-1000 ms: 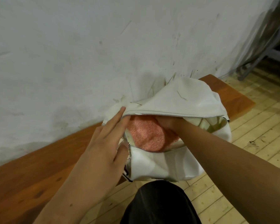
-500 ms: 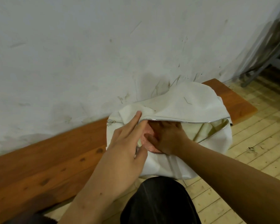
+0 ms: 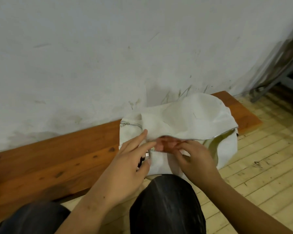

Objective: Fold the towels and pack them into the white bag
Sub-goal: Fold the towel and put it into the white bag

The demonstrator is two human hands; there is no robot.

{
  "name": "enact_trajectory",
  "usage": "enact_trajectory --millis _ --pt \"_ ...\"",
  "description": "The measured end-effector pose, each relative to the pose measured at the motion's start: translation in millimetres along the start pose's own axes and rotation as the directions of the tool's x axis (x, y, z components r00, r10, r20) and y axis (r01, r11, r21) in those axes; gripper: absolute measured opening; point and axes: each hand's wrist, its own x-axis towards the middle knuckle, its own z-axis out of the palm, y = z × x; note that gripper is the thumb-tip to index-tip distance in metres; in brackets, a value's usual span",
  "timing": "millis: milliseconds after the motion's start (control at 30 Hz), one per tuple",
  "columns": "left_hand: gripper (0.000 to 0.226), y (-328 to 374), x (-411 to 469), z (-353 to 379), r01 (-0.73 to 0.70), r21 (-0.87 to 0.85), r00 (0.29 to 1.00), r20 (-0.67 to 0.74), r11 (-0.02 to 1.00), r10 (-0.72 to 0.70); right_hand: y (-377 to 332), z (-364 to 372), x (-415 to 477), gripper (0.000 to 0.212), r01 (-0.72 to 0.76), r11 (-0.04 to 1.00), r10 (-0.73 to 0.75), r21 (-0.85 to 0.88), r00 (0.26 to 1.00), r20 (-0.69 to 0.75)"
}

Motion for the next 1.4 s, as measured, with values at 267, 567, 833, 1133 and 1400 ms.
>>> enact_trajectory --millis 267,567,833,1133,1400 --pt "0.051 -25.5 -51.6 -5.8 0.101 0.007 0.995 -0.016 0.995 -0.101 -96.0 -10.5 -25.0 0.011 -0.023 0.897 -0.003 0.442 0.998 0.058" --pt "0.049 -82.2 -141.6 -43.5 0.205 0.006 0.976 -0.077 0.979 -0.204 -187.4 72.1 -30.4 0.019 -0.273 0.696 -0.069 0.664 0.895 0.441" --pt "0.048 -158.9 -241.6 -81.1 0.475 0.102 0.858 -0.274 0.874 -0.435 -211.2 123.9 -43.9 0.023 -0.441 0.708 -0.028 0.552 0.763 0.645" --pt "0.084 -241.1 -299.4 -174.6 0.834 0.324 0.547 -0.597 0.448 -0.587 -229.8 142.4 -47.7 0.031 -0.607 0.617 0.033 0.501 0.656 0.754" --pt "0.020 -287.4 -300.7 -197.8 0.800 -0.072 0.257 -0.856 0.596 -0.448 -223.8 147.3 -41.8 0.056 -0.686 0.593 0.057 0.422 0.558 0.828"
